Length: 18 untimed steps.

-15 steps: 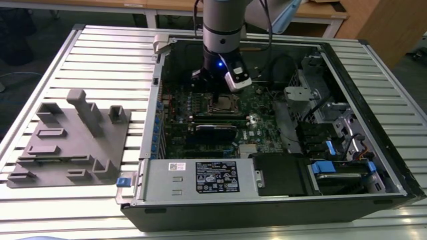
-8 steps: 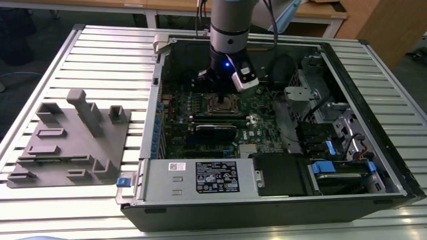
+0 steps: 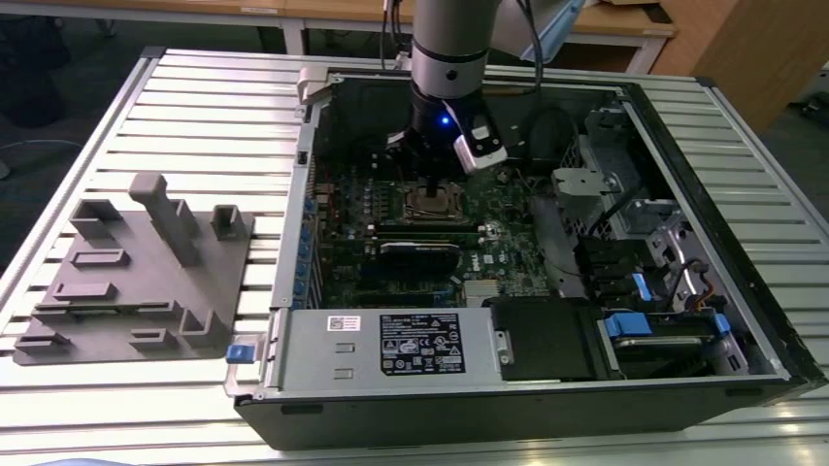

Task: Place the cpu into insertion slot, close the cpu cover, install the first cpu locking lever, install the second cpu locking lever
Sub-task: 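Close the cpu cover, then install the first cpu locking lever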

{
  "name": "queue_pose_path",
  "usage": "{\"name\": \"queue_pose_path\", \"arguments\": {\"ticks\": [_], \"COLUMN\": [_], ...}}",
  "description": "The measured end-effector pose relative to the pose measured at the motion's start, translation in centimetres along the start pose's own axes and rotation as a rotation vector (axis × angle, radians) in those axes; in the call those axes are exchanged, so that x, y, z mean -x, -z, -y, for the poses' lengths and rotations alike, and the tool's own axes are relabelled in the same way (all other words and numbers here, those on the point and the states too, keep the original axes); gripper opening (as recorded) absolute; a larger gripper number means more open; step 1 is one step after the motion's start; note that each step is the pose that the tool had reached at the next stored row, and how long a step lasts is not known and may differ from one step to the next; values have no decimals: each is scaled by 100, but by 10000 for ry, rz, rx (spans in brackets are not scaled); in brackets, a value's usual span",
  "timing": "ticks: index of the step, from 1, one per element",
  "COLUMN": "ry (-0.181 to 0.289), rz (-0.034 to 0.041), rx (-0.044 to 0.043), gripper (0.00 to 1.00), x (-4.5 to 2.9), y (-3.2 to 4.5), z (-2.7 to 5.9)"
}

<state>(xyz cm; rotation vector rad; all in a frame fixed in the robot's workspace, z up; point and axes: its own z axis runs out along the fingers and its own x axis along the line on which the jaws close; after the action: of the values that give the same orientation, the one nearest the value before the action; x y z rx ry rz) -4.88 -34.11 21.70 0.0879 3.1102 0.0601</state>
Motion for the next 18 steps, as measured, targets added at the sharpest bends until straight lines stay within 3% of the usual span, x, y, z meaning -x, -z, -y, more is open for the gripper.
{"name": "queue_pose_path", "arguments": {"ticks": [18], "ry": [0], "rz": [0], "rx": [0], "gripper": [11], "x": [23], "y": [30], "z": [-2]}}
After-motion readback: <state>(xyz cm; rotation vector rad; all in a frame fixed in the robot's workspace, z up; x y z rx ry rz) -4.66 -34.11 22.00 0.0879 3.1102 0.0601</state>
